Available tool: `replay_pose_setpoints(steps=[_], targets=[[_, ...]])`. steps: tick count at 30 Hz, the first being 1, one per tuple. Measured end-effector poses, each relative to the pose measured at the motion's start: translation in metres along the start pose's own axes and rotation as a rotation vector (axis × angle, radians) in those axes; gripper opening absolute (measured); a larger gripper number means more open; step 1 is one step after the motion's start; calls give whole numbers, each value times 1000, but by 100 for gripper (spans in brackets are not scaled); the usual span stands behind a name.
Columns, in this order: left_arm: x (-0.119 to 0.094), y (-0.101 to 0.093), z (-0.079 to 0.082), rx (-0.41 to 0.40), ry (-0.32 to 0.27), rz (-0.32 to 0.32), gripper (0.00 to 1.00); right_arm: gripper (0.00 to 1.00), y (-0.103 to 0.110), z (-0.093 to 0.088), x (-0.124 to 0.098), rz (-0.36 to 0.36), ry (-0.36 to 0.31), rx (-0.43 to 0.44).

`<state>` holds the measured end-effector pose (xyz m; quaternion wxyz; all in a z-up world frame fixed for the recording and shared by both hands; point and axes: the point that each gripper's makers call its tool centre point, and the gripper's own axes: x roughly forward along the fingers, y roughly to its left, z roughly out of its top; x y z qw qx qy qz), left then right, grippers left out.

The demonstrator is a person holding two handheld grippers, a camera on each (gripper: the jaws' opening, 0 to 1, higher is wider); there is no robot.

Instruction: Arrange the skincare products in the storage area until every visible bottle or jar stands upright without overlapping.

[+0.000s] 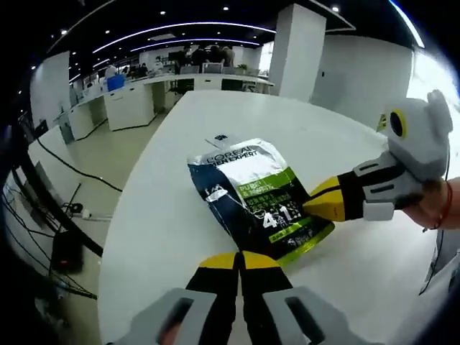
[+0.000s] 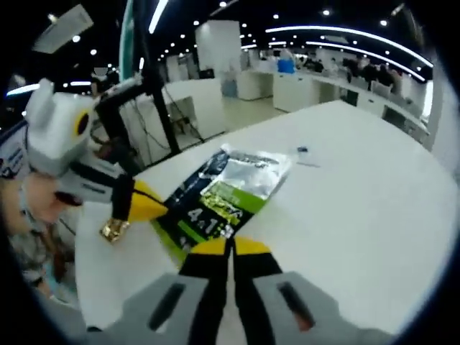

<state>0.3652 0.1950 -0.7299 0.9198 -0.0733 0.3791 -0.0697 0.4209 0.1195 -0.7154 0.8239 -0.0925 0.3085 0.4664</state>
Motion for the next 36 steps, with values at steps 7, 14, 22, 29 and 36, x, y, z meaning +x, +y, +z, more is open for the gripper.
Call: replay_pose_setpoints(steps=[7, 14, 22, 29, 36], targets=[[-7, -29, 6, 1, -13, -65, 0, 0, -8, -10, -32, -16, -49, 36], [-12, -56, 10, -14, -30, -144, 0, 0, -18, -24, -56, -38, -86, 107], [-20, -82, 9, -36, -48, -224, 0, 0, -20, -33, -84, -60, -123, 112], [-20, -107, 8, -50, -49, -303, 0, 0, -29, -46, -107, -85, -142, 137], [-12, -135, 3, -58, -34, -366, 0, 0, -43, -64, -127, -132, -141, 143]])
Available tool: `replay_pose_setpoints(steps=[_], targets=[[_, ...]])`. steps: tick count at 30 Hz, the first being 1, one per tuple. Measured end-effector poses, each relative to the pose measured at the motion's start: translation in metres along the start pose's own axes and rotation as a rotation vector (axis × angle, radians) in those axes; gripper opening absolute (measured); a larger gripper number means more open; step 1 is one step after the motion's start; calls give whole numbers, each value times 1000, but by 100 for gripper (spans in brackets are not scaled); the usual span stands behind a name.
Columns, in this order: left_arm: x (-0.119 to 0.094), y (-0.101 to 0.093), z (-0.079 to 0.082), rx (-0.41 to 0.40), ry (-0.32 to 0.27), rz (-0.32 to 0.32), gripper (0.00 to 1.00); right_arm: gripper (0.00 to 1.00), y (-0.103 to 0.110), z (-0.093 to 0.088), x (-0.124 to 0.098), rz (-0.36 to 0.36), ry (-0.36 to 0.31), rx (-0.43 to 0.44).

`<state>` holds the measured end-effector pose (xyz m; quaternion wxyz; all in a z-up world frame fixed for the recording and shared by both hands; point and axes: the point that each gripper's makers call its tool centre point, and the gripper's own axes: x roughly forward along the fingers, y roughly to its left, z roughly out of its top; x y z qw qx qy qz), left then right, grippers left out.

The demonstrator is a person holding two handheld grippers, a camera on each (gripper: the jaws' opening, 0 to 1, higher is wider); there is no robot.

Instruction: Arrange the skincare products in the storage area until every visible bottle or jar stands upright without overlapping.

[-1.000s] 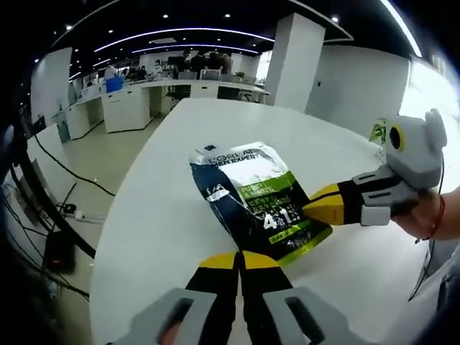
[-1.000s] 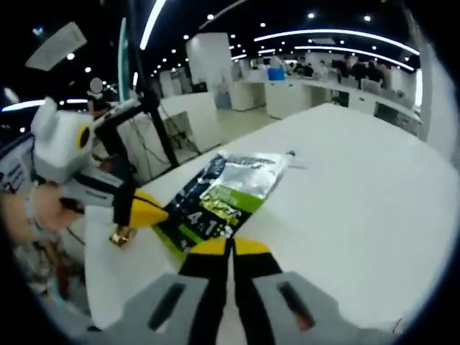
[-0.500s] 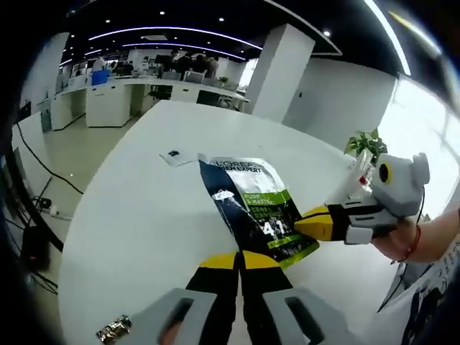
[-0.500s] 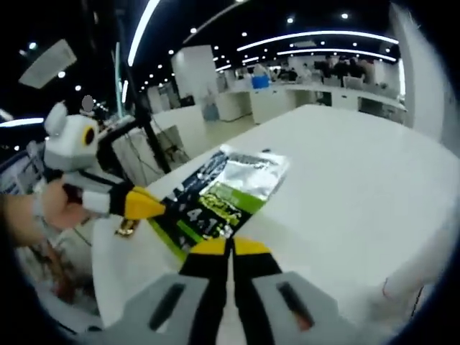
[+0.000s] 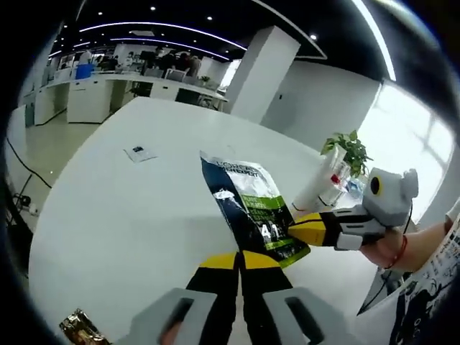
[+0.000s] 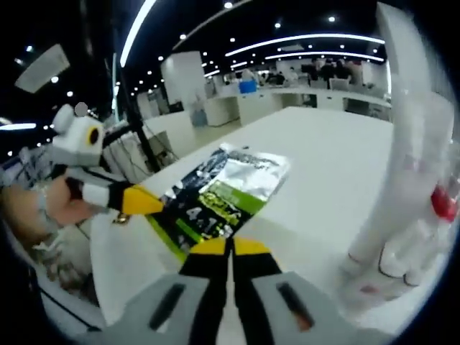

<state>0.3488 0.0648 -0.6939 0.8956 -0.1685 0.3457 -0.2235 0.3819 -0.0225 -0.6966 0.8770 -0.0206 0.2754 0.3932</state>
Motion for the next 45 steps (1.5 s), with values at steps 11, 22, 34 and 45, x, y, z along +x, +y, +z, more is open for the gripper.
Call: replay_pose_setpoints(steps=[11, 22, 34, 45], targets=[[28, -25, -16, 11, 56, -42, 0, 0, -27, -21, -18, -89, 29, -40], [47, -35, -25, 49, 103, -34, 0, 0, -46, -34, -25, -146, 50, -52], [42, -39, -31, 76, 136, 3, 0, 0, -40, -39, -28, -135, 72, -90], [33, -44, -41, 185, 140, 96, 0, 0, -34, -46, -32, -116, 143, -132]])
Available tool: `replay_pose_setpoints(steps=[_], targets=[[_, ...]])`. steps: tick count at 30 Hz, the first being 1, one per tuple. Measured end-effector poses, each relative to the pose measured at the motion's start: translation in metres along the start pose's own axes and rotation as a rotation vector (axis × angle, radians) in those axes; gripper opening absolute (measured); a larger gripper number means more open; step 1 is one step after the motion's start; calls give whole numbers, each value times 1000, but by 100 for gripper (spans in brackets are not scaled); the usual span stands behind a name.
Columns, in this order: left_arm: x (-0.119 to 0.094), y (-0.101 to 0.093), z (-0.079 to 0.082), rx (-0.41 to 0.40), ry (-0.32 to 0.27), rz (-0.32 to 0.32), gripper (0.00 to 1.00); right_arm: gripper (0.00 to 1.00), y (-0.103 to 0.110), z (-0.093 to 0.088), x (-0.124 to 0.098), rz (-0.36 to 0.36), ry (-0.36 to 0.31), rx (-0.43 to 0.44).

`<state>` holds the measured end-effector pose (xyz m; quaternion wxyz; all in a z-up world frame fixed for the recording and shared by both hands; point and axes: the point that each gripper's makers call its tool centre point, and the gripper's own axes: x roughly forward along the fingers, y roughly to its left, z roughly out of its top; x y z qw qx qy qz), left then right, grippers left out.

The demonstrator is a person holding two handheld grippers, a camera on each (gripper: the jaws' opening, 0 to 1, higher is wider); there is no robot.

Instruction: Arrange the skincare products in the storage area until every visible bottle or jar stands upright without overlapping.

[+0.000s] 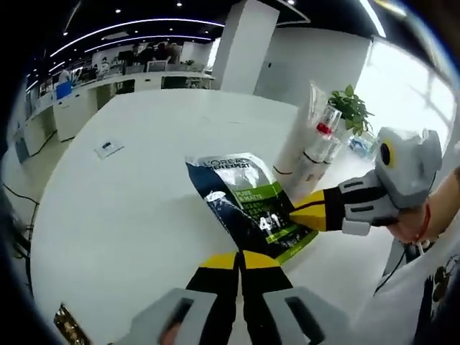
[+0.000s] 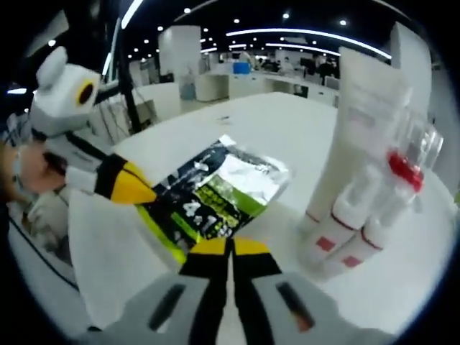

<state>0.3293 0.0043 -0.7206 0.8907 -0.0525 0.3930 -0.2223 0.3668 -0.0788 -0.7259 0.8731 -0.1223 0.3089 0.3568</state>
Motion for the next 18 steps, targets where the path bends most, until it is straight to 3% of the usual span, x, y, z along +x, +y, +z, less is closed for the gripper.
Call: replay_pose_setpoints(steps=[18], targets=[[2, 2, 1, 18, -20, 33, 0, 0, 0, -4, 1, 11, 21, -35]])
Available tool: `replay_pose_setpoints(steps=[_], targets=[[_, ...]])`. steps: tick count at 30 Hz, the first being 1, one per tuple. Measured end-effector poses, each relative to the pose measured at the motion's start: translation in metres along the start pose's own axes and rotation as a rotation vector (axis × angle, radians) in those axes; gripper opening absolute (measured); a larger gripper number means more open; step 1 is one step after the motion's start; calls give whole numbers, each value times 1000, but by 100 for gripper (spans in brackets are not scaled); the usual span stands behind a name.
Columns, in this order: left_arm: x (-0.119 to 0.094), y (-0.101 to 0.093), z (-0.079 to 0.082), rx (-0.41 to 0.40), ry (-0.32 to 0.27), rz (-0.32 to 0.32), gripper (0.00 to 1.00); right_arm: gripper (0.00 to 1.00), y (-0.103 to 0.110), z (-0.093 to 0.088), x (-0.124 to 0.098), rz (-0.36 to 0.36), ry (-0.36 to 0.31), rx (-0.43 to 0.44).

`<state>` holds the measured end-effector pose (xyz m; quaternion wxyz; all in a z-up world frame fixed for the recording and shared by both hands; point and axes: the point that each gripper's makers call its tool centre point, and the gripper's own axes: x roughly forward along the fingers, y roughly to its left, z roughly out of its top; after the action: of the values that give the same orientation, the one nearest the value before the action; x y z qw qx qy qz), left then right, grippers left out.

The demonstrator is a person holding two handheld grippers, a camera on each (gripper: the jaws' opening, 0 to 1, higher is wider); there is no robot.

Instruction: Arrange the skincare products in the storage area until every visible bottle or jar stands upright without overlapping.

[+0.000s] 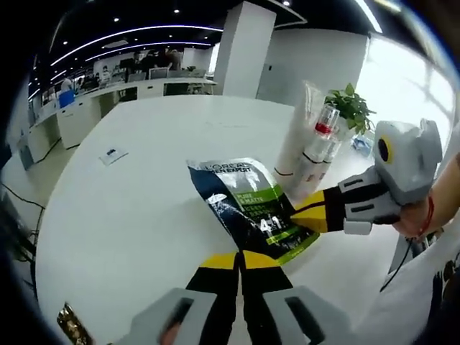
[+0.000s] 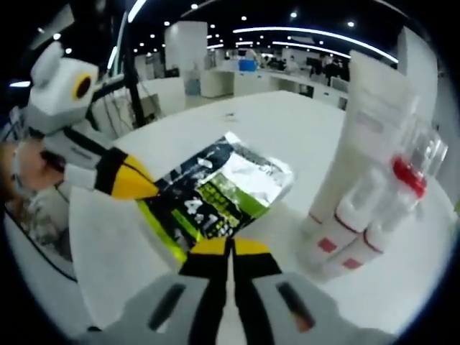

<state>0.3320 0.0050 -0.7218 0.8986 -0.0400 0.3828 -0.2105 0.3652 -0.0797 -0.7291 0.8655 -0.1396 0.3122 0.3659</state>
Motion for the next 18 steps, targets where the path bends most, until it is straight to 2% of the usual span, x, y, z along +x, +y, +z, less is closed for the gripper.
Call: replay_pose_setpoints(steps=[4, 11, 16, 18], targets=[[4, -6, 0, 17, -1, -10, 0, 0, -4, -8, -3, -17, 22, 3], [10, -10, 0, 42, -1, -29, 0, 0, -9, -11, -8, -33, 22, -5], [12, -6, -2, 30, -13, -33, 0, 0, -9, -7, -6, -50, -5, -40], [12, -4, -1, -1, -23, -40, 0, 0, -9, -5, -6, -58, -15, -61]])
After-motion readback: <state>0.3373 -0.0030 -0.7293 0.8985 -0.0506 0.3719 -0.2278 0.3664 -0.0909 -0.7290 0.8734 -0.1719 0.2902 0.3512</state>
